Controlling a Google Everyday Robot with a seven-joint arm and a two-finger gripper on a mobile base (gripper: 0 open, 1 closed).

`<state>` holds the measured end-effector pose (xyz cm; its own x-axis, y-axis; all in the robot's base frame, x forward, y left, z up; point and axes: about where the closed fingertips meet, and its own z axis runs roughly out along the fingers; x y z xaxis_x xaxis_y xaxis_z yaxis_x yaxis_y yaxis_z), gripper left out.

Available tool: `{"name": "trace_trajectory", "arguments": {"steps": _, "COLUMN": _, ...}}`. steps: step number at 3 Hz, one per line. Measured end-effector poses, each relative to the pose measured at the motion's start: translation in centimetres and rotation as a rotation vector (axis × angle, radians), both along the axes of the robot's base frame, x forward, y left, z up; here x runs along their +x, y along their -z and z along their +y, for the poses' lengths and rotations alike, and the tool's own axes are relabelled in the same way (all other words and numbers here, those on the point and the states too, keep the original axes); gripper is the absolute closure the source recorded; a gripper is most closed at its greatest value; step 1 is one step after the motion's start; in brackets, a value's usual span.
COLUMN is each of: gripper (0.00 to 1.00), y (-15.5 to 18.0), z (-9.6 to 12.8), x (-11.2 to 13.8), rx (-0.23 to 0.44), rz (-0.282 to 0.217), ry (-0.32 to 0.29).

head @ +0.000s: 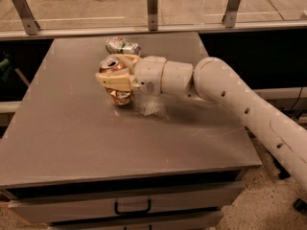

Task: Place orange can upright

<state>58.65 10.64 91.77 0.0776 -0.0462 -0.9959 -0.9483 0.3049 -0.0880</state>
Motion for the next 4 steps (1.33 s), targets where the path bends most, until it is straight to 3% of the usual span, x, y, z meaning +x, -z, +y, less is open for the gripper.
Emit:
{"name": "trace_trajectory", "arguments": {"steps": 1, "gripper": 0.13, "y": 0.1, "z": -0.8, "x": -0.4, "rx": 0.007, "rz": -0.006, "ry": 0.006}}
{"name": "trace_trajectory", "arguments": {"steps": 2, "gripper": 0.0, "y": 0.1, "z": -1.5, "x": -0.5, "rx": 0.005, "rz": -0.01, "ry": 0.015}}
{"name": "trace_trajectory", "arguments": {"steps": 3, "gripper": 0.0, "y": -0.2, "z": -2.6, "x": -0.4, "rx": -0.009, "rz": -0.014, "ry": 0.042}}
{"name": "trace_trajectory", "arguments": {"steps": 4, "gripper": 0.0, "y": -2.3, "z": -5.4, "x": 1.2, "rx": -0.079, "rz": -0.016, "ry": 0.108}}
